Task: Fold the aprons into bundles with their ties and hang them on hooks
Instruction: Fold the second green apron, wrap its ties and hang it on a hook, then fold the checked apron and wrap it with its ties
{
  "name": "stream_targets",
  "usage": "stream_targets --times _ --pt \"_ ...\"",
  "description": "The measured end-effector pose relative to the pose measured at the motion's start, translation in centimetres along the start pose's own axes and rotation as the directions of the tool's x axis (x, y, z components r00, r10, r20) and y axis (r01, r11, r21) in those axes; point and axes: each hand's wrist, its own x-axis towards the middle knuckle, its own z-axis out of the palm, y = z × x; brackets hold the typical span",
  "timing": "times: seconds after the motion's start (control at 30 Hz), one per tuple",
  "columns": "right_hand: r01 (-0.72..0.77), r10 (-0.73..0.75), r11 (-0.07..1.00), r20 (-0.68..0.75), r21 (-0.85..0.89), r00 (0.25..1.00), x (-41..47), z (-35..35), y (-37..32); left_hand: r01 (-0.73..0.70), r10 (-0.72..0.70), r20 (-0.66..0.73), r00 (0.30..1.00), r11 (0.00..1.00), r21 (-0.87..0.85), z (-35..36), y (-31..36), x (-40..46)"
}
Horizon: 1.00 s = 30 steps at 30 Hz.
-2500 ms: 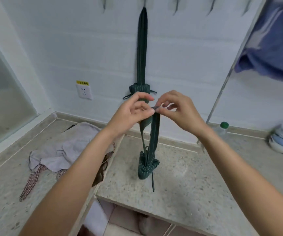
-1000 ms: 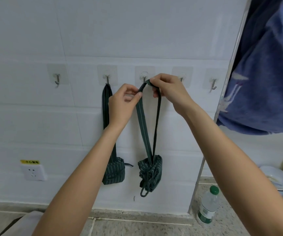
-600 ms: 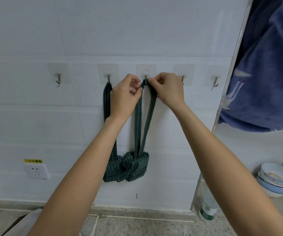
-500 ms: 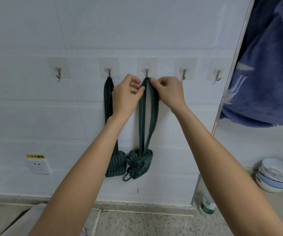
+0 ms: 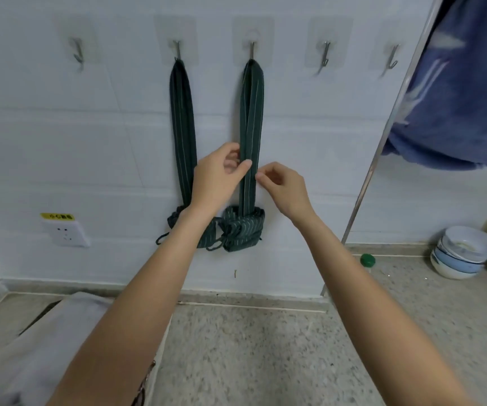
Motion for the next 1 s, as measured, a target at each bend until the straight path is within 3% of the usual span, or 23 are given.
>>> stream_targets --times 0.13,0.23,0.4,0.53,0.6,0.87,1.0 --pt "-0.031 0.047 0.991 0.127 -0.129 0.991 -3.7 1.8 4.8 -0.093 0.068 0.078 0.995 0.92 0.382 1.0 -3.6 -4.5" --pt "0.026 -0.011 0.994 0.146 -0.105 0.989 -5.9 2.4 6.8 -0.074 0.024 0.105 0.994 0.86 0.505 1.2 -5.6 -7.3" --pt "0.005 -0.013 0.999 0.139 0.054 0.99 -7.2 3.0 7.7 -0.008 -0.074 0.185 0.98 0.914 0.406 1.6 -6.4 -7.4" --pt "0.079 -0.08 0.985 -0.004 -0.156 0.997 -6.9 3.5 8.3 0.146 -0.186 0.199 0.962 0.969 0.201 1.6 -7.1 -6.8" --pt "0.084 -0.091 0.967 -0.02 -0.242 0.996 -6.5 4.2 8.5 0.162 -0.201 0.207 0.958 0.969 0.188 1.8 -8.1 -6.7" --pt "0.065 -0.094 0.941 -0.072 -0.334 0.993 -6.7 4.5 8.1 0.058 -0.083 0.109 0.991 0.974 0.219 3.0 -8.8 -7.3" --pt "0.184 -0.269 0.879 -0.14 -0.439 0.953 -9.1 3.7 7.5 -0.095 0.086 0.041 0.995 0.942 0.322 2.0 -6.6 -10.1"
